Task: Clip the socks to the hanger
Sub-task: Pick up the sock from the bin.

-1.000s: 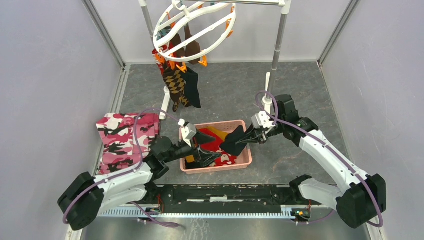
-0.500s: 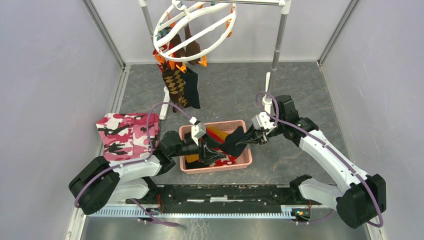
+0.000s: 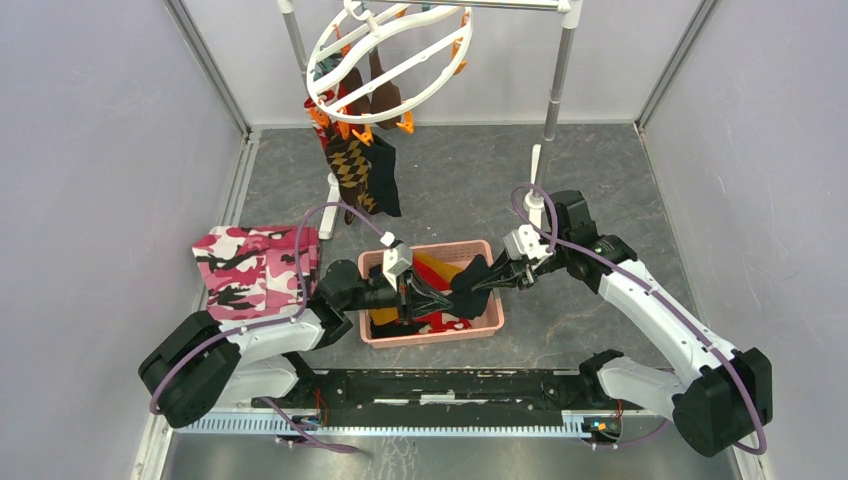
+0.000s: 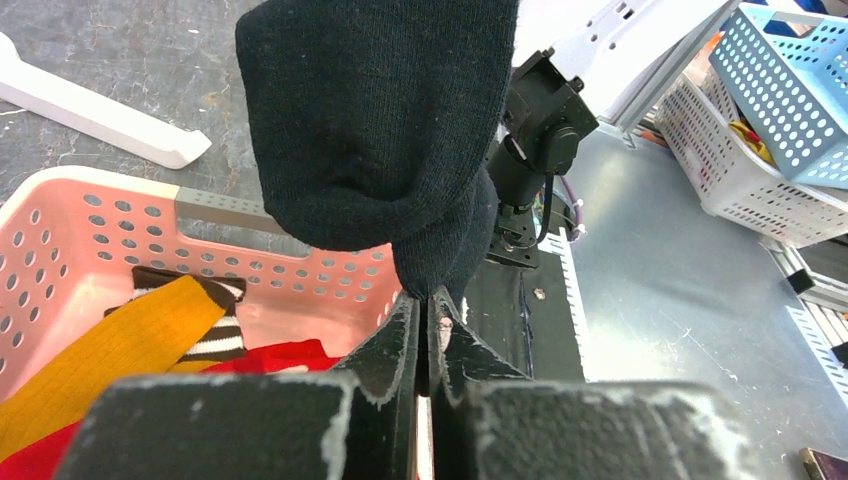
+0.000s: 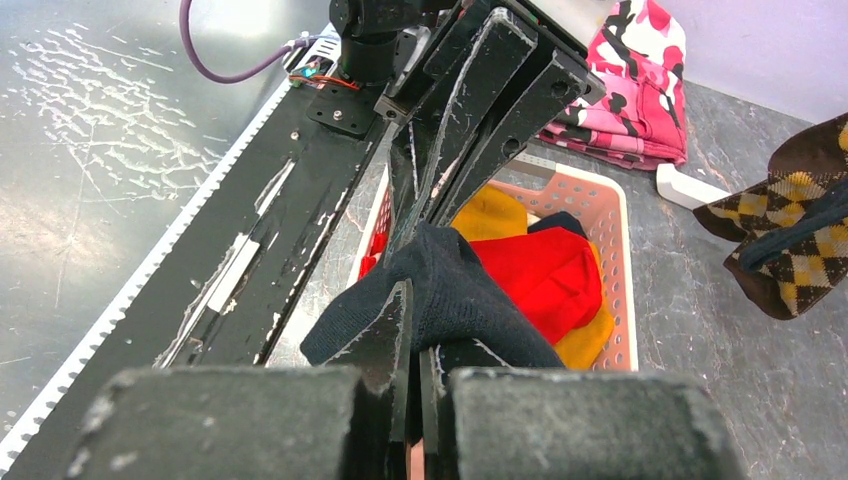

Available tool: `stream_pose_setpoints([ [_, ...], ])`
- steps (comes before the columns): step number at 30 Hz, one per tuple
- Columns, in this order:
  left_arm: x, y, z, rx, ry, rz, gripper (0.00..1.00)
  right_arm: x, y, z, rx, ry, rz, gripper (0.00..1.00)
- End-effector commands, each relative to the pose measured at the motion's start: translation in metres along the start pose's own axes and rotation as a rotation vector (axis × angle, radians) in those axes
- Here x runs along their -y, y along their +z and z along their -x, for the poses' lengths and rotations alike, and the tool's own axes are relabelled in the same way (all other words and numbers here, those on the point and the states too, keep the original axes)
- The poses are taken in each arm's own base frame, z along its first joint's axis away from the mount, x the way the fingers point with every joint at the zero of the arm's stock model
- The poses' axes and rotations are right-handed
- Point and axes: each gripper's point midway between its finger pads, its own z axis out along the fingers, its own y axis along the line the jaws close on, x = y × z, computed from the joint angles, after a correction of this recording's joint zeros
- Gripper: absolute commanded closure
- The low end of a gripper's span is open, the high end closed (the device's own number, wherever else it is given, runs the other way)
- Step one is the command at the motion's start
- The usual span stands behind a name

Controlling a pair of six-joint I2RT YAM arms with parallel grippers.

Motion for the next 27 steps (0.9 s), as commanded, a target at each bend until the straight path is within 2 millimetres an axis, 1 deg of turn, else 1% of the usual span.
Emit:
stream_pose_setpoints([
  [1, 0.009, 0.004, 0.024, 0.060, 0.007, -0.036, 0.97, 0.010, -0.003, 0.014, 0.001, -0.062, -0.015, 0.99],
  [3, 0.011, 0.002, 0.026, 0.071, -0.024, -0.028, 0.98, 0.021, -0.006, 0.008, -0.052, -0.056, -0.070, 0.89],
  [4, 0.011, 0.001, 0.027, 0.078, -0.045, -0.018, 0.98, 0.031, -0.009, 0.003, -0.089, -0.044, -0.121, 0.80],
  [6, 0.012, -0.001, 0.029, 0.094, -0.112, 0.003, 0.98, 0.055, -0.021, -0.009, -0.164, -0.003, -0.260, 0.71],
  [9, 0.006, -0.005, 0.034, 0.147, -0.300, 0.078, 0.98, 0.083, -0.043, -0.025, -0.266, 0.031, -0.452, 0.48],
  [11, -0.001, -0.008, 0.035, 0.182, -0.463, 0.145, 0.98, 0.091, -0.054, -0.025, -0.299, 0.021, -0.517, 0.37],
  [13, -0.005, -0.010, 0.032, 0.186, -0.608, 0.186, 0.98, 0.093, -0.061, -0.018, -0.314, -0.021, -0.543, 0.31],
  [14, -0.003, -0.010, 0.033, 0.194, -0.686, 0.190, 0.98, 0.093, -0.064, -0.014, -0.322, -0.047, -0.552, 0.28],
  [16, -0.003, -0.012, 0.039, 0.224, -0.788, 0.205, 0.98, 0.088, -0.066, -0.003, -0.322, -0.112, -0.537, 0.24],
  [18, -0.007, -0.015, 0.045, 0.268, -0.892, 0.241, 0.98, 0.073, -0.057, 0.005, -0.296, -0.169, -0.440, 0.22],
  [20, -0.013, -0.016, 0.052, 0.308, -0.964, 0.278, 0.98, 0.047, -0.040, 0.011, -0.218, -0.205, -0.285, 0.22],
  [22, -0.017, -0.017, 0.058, 0.334, -1.020, 0.303, 0.98, 0.026, -0.030, 0.014, -0.150, -0.254, -0.176, 0.22],
  [24, -0.020, -0.017, 0.062, 0.355, -1.073, 0.320, 0.98, 0.011, -0.023, 0.013, -0.120, -0.311, -0.102, 0.22],
  [27, -0.023, -0.015, 0.065, 0.371, -1.130, 0.323, 0.98, 0.009, -0.018, 0.006, -0.129, -0.330, -0.086, 0.22],
])
